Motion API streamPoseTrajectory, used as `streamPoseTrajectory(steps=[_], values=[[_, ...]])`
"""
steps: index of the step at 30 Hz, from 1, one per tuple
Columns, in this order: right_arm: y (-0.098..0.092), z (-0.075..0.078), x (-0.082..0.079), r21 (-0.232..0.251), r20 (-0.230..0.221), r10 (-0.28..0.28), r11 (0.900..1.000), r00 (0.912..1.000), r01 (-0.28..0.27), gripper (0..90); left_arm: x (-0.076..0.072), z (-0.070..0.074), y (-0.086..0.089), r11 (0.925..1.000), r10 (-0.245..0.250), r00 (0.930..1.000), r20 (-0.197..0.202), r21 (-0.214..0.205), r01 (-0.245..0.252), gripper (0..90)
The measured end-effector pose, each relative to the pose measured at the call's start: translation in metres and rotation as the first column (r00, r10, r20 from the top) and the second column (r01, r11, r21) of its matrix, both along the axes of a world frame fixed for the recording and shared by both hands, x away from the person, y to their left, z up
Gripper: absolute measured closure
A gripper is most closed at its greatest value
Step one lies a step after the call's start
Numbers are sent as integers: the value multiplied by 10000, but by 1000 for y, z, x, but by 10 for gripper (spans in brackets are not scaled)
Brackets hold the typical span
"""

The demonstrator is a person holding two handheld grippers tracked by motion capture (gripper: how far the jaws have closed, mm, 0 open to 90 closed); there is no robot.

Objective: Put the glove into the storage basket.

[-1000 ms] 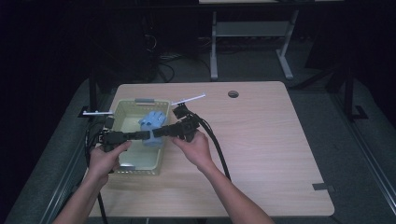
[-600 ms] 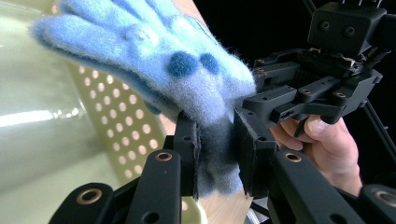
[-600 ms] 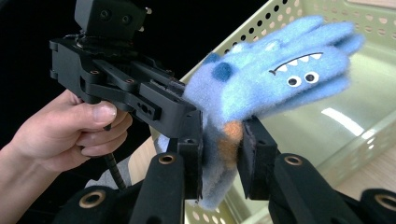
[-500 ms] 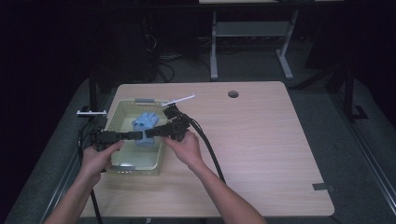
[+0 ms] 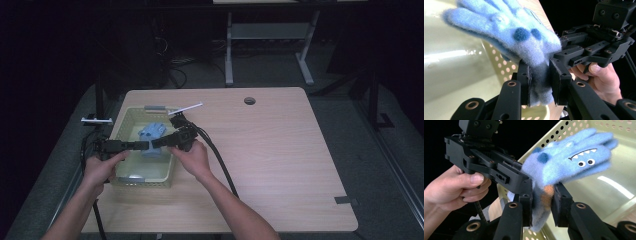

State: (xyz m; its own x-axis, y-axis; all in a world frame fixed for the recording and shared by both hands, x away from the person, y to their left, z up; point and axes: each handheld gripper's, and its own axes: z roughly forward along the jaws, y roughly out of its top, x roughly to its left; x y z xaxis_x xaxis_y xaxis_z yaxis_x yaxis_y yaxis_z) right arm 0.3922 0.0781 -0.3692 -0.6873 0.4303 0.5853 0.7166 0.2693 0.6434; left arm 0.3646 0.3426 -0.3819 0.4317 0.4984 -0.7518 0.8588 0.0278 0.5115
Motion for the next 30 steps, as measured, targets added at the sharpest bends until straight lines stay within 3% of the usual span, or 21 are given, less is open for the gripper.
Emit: streamPoseTrajectory(steps=[14,25,30], values=[[14,-12,4,-212,-220,150,9997,9996,-155,719,0,-3,9,9976,71,9998,-200,694,-57,716],[26,-12,3,-39,-288,260,9997,9992,-261,716,-4,1,19,9962,234,9995,-226,847,-214,716],[34,-16,3,-227,-234,347,9991,9991,-353,712,-4,0,24,9921,220,9993,-293,1243,-182,717]])
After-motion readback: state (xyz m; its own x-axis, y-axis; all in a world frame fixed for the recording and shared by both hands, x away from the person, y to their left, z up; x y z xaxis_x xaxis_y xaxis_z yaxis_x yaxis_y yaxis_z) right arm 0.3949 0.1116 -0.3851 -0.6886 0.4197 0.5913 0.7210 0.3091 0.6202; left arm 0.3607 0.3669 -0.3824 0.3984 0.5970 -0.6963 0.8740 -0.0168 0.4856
